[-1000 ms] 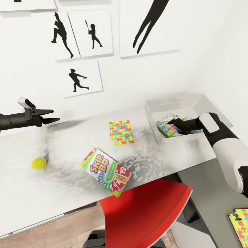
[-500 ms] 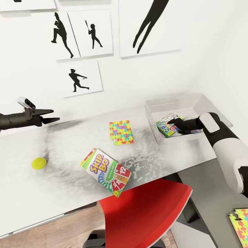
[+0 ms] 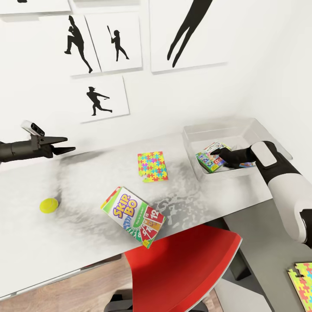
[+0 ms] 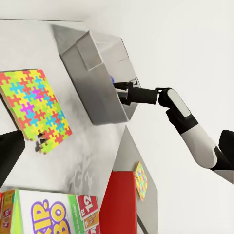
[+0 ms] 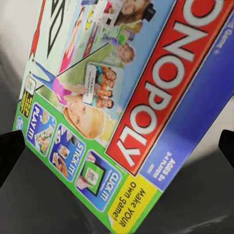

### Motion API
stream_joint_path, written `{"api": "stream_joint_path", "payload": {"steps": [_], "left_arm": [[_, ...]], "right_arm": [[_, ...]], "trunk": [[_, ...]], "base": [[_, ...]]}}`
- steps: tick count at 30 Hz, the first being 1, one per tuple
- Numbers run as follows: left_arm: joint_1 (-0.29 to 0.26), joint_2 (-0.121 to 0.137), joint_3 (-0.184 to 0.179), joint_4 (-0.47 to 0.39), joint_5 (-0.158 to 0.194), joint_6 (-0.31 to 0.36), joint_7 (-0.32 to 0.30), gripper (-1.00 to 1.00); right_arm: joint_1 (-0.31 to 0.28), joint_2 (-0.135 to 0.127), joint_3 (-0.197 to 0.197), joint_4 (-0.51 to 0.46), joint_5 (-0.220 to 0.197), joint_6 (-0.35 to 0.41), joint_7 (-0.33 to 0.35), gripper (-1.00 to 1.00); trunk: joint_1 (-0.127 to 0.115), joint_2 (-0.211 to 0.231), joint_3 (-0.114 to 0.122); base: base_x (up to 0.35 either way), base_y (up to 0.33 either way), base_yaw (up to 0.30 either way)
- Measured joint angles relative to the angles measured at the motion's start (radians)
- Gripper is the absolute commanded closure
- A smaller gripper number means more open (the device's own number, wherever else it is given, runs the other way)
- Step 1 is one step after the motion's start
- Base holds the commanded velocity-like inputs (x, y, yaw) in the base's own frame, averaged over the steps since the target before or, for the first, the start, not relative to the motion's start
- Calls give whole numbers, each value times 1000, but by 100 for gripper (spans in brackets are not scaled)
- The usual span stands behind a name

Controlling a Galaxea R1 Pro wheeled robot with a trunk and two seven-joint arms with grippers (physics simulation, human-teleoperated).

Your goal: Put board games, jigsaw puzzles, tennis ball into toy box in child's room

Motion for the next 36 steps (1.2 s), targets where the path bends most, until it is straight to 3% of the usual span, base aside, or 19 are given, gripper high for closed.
{"api": "stream_joint_path", "payload": {"steps": [24, 30, 36], "left_arm": [[0, 0, 0, -1, 0, 0, 0, -100], [0, 0, 0, -1, 0, 0, 0, -100], [0, 0, 0, -1, -1, 0, 0, -100]], "right_arm": [[-31, 12, 0, -22, -5, 7, 18, -100], [-31, 41, 2, -20, 2, 7, 18, -100], [-32, 48, 2, -18, 4, 4, 18, -100]], "trunk": [[0, 0, 0], [0, 0, 0], [0, 0, 0]], "base": [[0, 0, 0], [0, 0, 0], [0, 0, 0]]}}
